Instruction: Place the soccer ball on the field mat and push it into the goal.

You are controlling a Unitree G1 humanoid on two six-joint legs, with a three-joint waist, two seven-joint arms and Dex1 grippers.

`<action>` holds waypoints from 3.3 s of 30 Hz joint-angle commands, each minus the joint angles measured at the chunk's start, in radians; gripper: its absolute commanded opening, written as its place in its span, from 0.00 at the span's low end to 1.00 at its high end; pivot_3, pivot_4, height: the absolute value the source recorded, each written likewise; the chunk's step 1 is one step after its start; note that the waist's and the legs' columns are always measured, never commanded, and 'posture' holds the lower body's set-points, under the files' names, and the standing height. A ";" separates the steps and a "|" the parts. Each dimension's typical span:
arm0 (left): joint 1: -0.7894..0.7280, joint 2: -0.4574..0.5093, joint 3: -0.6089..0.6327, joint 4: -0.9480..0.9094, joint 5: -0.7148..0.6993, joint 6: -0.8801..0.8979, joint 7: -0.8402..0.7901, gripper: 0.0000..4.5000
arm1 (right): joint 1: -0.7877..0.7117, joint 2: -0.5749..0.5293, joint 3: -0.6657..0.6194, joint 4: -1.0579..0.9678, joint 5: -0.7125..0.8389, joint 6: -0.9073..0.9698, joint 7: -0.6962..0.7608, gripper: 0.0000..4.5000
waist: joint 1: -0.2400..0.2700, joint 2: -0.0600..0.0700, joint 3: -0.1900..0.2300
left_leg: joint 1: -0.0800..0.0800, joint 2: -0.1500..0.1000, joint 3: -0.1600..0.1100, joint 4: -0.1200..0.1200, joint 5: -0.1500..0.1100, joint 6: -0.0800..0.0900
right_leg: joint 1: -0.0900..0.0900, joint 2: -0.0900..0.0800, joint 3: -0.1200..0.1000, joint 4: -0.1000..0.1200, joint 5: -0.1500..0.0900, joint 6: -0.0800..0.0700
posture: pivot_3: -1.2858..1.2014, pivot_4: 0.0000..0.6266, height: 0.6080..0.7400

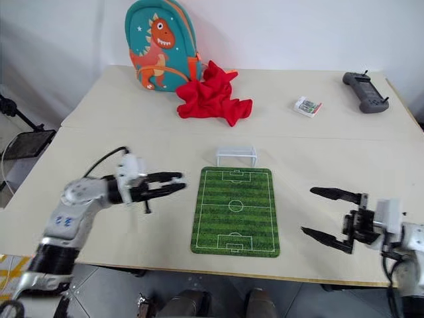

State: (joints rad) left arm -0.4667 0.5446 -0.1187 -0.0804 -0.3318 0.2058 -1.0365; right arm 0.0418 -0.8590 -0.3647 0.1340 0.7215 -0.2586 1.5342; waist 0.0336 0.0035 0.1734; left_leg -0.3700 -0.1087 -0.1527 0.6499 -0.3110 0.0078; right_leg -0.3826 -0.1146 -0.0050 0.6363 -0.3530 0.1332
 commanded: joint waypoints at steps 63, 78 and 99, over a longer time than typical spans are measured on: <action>0.251 -0.067 -0.138 -0.221 0.043 -0.104 0.037 0.67 | 0.170 0.011 -0.169 -0.308 -0.001 0.187 -0.134 1.00 | 0.014 -0.005 0.003 | 0.001 0.002 0.018 0.001 0.001 0.002 | -0.009 0.003 0.012 0.007 0.001 0.002 | 0.52 0.24 1.00; 0.447 0.019 -0.135 -0.322 -0.060 -0.089 -0.057 0.01 | 0.160 0.032 -0.154 -0.245 0.002 0.094 0.057 1.00 | 0.018 -0.005 0.003 | 0.001 0.001 0.018 0.001 0.000 0.004 | -0.006 0.002 0.013 0.001 0.001 0.002 | 0.52 0.24 1.00; 0.295 -0.113 -0.278 -0.147 0.107 -0.033 0.075 0.01 | 0.208 0.005 -0.154 -0.358 -0.009 0.224 -0.063 1.00 | 0.017 -0.005 0.003 | 0.001 0.001 0.022 0.001 0.000 0.004 | -0.009 0.003 0.012 0.004 0.002 0.002 | 0.52 0.24 1.00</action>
State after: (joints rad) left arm -0.1657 0.4347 -0.3841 -0.2162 -0.2292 0.1894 -0.9471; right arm 0.2525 -0.8558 -0.5139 -0.1967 0.7026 -0.0393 1.4830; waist 0.0508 -0.0010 0.1761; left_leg -0.3689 -0.1073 -0.1311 0.6510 -0.3106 0.0115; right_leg -0.3914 -0.1120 0.0074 0.6406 -0.3512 0.1352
